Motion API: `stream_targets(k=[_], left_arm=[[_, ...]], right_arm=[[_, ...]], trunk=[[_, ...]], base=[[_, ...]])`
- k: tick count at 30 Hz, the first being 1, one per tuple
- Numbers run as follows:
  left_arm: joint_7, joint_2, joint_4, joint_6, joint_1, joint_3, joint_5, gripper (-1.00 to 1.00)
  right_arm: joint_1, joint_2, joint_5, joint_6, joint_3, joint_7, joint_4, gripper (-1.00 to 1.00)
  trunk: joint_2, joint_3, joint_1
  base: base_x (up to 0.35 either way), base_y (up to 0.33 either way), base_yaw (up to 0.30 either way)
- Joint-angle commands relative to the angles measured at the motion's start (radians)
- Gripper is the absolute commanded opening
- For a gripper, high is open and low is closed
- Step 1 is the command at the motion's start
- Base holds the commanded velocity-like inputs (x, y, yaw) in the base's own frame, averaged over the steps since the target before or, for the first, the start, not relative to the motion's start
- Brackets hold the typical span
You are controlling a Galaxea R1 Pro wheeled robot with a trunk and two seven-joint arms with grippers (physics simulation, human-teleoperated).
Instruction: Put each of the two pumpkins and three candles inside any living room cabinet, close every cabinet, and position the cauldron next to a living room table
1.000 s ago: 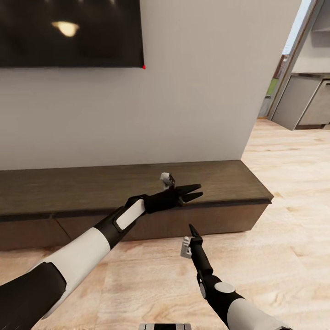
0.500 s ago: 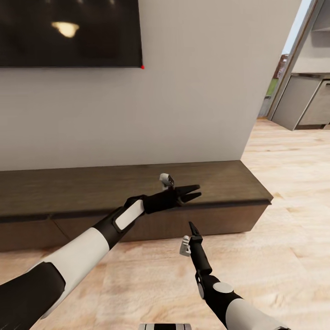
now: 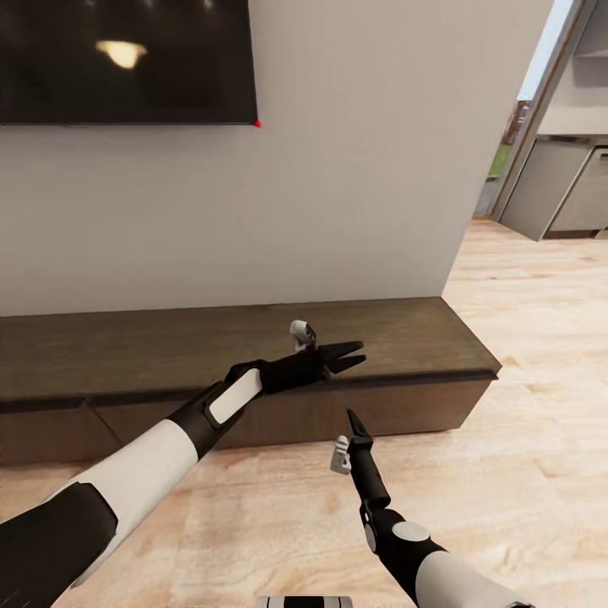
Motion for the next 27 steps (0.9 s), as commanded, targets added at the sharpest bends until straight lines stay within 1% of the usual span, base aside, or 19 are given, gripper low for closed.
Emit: stream_targets(k=[1,5,15,17,19,20,24,27], left_arm=[[0.000,0.000,0.000,0.000,0.000,0.000,0.000,1.00],[0.000,0.001,0.000,0.000,0.000,0.000,0.003,1.00],[-0.001,0.002,0.001,-0.002,0.000,0.000,0.004,1.00],[-0.001,0.002,0.001,-0.002,0.000,0.001,0.004,1.00],[0.000,0.002,0.001,-0.002,0.000,0.001,0.004,1.00],[-0.002,0.008,-0.004,-0.003,0.006,0.005,0.003,1.00],[-0.002,0.009,-0.004,-0.003,0.028,0.004,0.004,1.00],[-0.002,0.011,-0.001,-0.003,0.045,0.004,0.004,1.00]], right_arm=[[0.000,0.000,0.000,0.000,0.000,0.000,0.000,1.00],[0.000,0.000,0.001,-0.001,0.000,0.000,0.002,1.00],[0.001,0.003,0.002,-0.003,0.001,0.000,0.002,1.00],[0.001,0.004,0.002,-0.004,0.001,0.000,0.002,1.00],[0.001,0.005,0.002,-0.005,0.002,0.000,0.002,1.00],[-0.001,0.011,0.007,-0.010,0.007,0.006,0.002,1.00],[-0.001,0.012,0.007,-0.012,0.010,0.007,0.002,1.00],[0.009,0.014,0.013,-0.027,0.027,0.005,0.008,1.00]], trunk=[[0.000,0.000,0.000],[0.000,0.000,0.000],[0.000,0.000,0.000],[0.000,0.000,0.000],[0.000,0.000,0.000],[0.000,0.000,0.000],[0.000,0.000,0.000],[0.000,0.000,0.000]], base=[[0.060,0.000,0.000],[0.210,0.000,0.000],[0.322,0.000,0.000],[0.208,0.000,0.000],[0.097,0.000,0.000],[0.000,0.000,0.000],[0.000,0.000,0.000],[0.000,0.000,0.000]])
